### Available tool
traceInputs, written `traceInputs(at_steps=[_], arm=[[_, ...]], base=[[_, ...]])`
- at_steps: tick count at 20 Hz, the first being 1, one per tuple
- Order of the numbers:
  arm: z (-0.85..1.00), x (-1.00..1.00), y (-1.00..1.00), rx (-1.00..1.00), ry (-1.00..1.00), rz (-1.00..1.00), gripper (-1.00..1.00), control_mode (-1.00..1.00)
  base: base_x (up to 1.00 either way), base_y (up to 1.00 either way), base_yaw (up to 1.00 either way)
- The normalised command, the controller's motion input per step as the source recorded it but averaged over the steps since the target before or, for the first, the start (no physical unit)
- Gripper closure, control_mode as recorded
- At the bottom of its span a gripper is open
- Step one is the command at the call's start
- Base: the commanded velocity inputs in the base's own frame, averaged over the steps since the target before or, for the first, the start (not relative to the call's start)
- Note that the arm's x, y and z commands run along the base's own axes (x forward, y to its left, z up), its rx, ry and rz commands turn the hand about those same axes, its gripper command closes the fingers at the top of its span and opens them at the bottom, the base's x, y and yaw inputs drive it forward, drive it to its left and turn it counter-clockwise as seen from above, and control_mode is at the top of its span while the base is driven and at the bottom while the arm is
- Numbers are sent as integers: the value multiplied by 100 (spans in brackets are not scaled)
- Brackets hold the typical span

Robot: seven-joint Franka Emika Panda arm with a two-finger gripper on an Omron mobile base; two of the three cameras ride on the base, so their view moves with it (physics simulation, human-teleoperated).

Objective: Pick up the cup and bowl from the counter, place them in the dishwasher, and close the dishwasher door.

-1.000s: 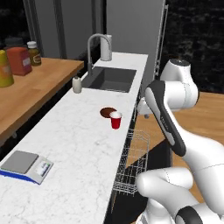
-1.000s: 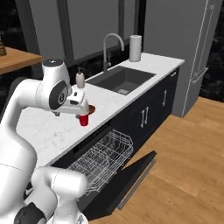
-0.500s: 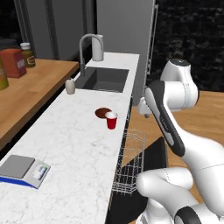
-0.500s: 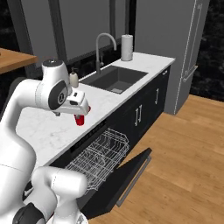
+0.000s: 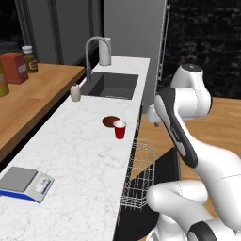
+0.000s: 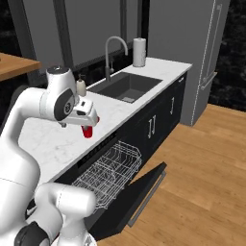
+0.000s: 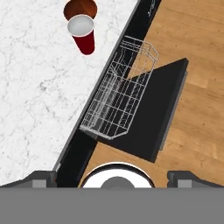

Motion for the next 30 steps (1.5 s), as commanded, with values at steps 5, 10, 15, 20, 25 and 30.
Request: traceInputs(at_steps=[5, 10, 15, 20, 25, 30], arm=[[-9, 66, 17, 0, 0, -2, -100, -100], [-23, 79, 19, 0, 0, -1, -100, -100], [-44, 67, 10, 0, 0, -1, -100, -100], [-51, 56, 0, 1, 0, 0, -100, -100], [-40, 46, 4, 0, 0, 0, -100, -100], [-34, 43, 17, 0, 0, 0, -100, -100]], base=[[0, 0, 0], [0, 0, 0], [0, 0, 0], [0, 0, 0], [0, 0, 0], [0, 0, 0]])
